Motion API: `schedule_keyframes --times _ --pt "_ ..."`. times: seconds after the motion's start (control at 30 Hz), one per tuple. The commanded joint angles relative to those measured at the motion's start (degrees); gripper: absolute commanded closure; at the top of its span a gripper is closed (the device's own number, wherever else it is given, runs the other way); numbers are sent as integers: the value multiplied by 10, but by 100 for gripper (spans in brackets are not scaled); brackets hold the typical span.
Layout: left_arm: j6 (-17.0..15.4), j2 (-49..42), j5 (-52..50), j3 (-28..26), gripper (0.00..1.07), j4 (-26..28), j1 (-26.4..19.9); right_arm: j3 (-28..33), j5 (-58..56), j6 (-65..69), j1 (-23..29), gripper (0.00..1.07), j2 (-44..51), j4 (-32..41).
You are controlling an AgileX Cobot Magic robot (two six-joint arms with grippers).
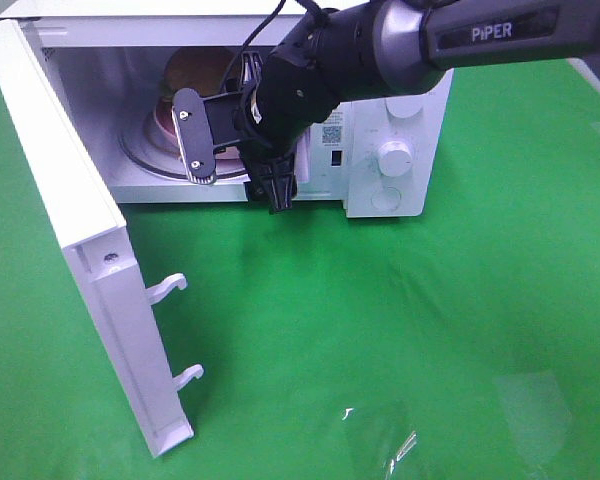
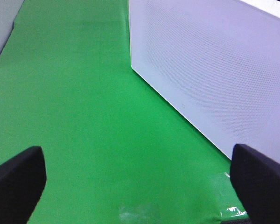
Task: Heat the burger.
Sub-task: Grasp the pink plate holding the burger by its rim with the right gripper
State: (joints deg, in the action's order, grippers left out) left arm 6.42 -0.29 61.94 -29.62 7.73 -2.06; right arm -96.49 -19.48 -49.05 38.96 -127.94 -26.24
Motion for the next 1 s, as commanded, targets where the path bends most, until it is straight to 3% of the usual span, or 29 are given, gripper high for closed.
schedule_keyframes --times 0.03,0.43,0.7,0.87,1.0 --pt "-2 -10 -7 1 7 1 -1 -25 3 7 -10 22 -18 1" --pt "-2 -10 -7 1 7 1 -1 -109 1 7 -22 23 -93 34" --pt "-2 -10 -7 1 7 1 -1 -121 10 -2 -23 26 -114 61" --pt "-2 -10 -7 1 7 1 -1 -121 12 -2 -23 37 -116 71" --pt "-2 -10 -7 1 7 1 -1 -121 11 -1 -23 62 -116 76"
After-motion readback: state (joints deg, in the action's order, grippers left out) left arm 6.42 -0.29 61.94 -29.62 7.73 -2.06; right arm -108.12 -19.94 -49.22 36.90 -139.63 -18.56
